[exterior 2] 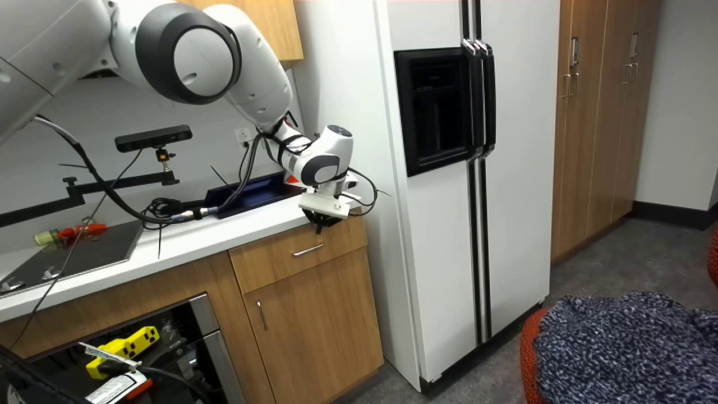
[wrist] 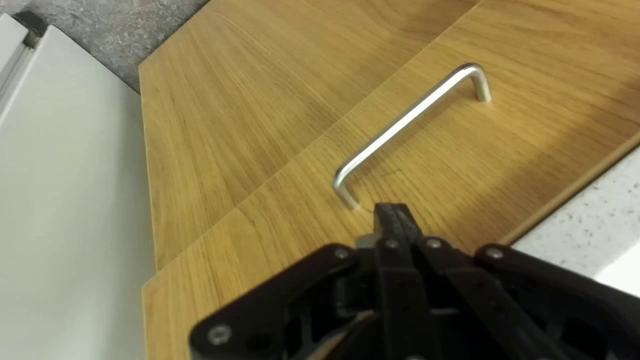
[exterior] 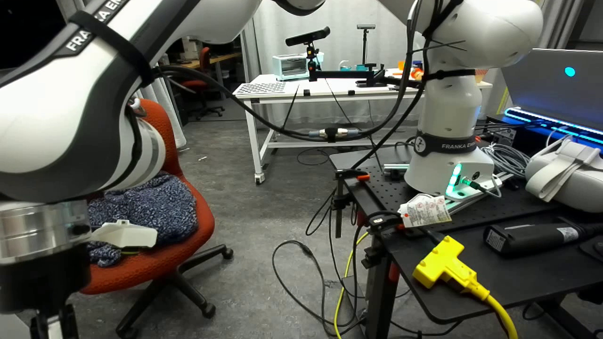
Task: Close the open drawer
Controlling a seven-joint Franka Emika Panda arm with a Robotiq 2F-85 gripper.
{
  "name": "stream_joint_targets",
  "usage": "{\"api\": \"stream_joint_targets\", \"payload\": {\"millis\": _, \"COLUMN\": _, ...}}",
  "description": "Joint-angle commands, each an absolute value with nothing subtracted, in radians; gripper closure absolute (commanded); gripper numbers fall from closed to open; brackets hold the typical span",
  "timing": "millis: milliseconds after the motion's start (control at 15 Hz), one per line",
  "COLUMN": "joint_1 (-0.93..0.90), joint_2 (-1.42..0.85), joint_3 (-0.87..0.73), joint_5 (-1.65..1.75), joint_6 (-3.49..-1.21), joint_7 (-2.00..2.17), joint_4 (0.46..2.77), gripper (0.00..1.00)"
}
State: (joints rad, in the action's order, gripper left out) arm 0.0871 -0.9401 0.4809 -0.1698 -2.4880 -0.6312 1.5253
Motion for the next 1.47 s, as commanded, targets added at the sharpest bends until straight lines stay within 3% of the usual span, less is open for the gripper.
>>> {"api": "stream_joint_targets", "payload": {"millis": 0, "joint_1": 0.066, "joint_2": -0.845, "joint_3": 0.415, "joint_5": -0.132, "joint_6": -2.439, "joint_7": -0.633, "joint_4": 1.595, "gripper": 1.00}}
{"api": "stream_joint_targets", "payload": {"millis": 1400, "joint_1": 0.050, "joint_2": -0.165, "joint_3": 0.309, "joint_5": -0.202, "joint_6": -2.413, "joint_7": -0.674, "joint_4": 2.148, "gripper": 1.00}}
